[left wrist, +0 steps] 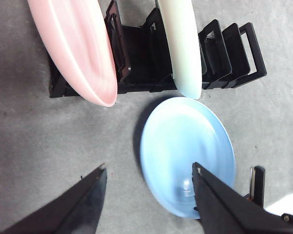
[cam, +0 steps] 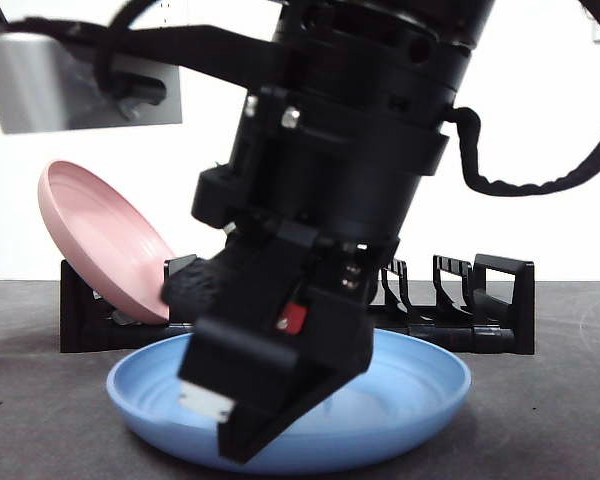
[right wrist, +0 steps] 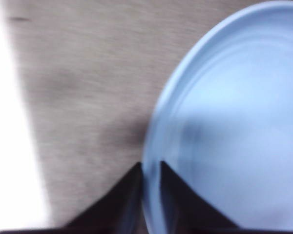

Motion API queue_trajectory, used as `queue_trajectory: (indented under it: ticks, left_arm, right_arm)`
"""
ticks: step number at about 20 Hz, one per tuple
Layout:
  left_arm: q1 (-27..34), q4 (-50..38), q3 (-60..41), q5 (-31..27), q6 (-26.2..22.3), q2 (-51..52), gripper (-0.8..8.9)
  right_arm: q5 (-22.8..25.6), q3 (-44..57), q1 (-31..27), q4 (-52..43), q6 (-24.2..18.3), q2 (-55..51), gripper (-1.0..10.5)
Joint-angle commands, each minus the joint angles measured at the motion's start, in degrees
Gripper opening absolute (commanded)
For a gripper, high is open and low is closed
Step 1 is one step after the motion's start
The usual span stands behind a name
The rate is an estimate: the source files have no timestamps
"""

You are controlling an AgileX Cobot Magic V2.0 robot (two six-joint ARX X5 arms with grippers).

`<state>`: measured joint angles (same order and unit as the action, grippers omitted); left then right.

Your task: Place the plate

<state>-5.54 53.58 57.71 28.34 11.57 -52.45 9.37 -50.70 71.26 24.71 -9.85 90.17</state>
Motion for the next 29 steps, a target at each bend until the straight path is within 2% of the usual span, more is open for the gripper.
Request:
queue_trajectory:
  ticks: [1, 3, 5, 7, 11, 15, 18, 22, 25, 29]
  left_arm:
    - [-0.2, -0.6, 1.1, 0.2, -0.6, -0.3, 2.77]
    - [-0.2, -0.6, 1.1, 0.2, -0.6, -0.3, 2.77]
    - [-0.2, -0.8, 1.1, 0.2, -0.6, -0.3, 2.78]
    - [-0.2, -0.9, 1.1, 0.2, -0.6, -0.3, 2.78]
    - [-0.2, -2.3, 1.1, 0.2, -0.6, -0.3, 2.78]
    - [-0.2, -2.6, 1.1, 0.2, -0.6, -0.3, 2.77]
    - [-0.2, -2.8, 1.1, 0.2, -0.5, -0.4, 2.78]
    - [-0.2, -6.1, 1.2, -1.0, 0.1, -0.6, 2.77]
    - [-0.7, -6.3, 3.7, -9.1, -0.5, -3.2, 2.82]
    - [-2.4, -2.7, 13.0, -18.6, -1.8, -12.5, 2.81]
  right_arm:
    - [-0.2, -0.7, 0.9, -0.1, 3.4, 1.2, 1.9]
    - [-1.0, -0.8, 0.9, -0.1, 6.8, 1.1, 2.4]
    - [-4.2, -1.6, 0.9, 1.6, 9.1, 0.2, 2.4]
    - [-5.9, -2.3, 0.9, 3.3, 9.4, -3.2, 2.4]
    - [-2.8, -2.0, -1.6, 2.2, 9.4, -13.1, 2.4]
    - [-2.2, -0.1, -10.9, 3.0, 9.4, -22.0, 2.4]
    - [-2.3, 3.5, -20.7, 3.9, 9.4, -29.0, 2.4]
    - [-2.3, 5.0, -34.1, 9.6, 8.9, -36.2, 2.4]
    - [-2.2, 5.0, -41.1, 10.2, 9.0, -40.4, 2.4]
    - [-2.2, 5.0, -44.8, 10.1, 9.0, -44.5, 2.4]
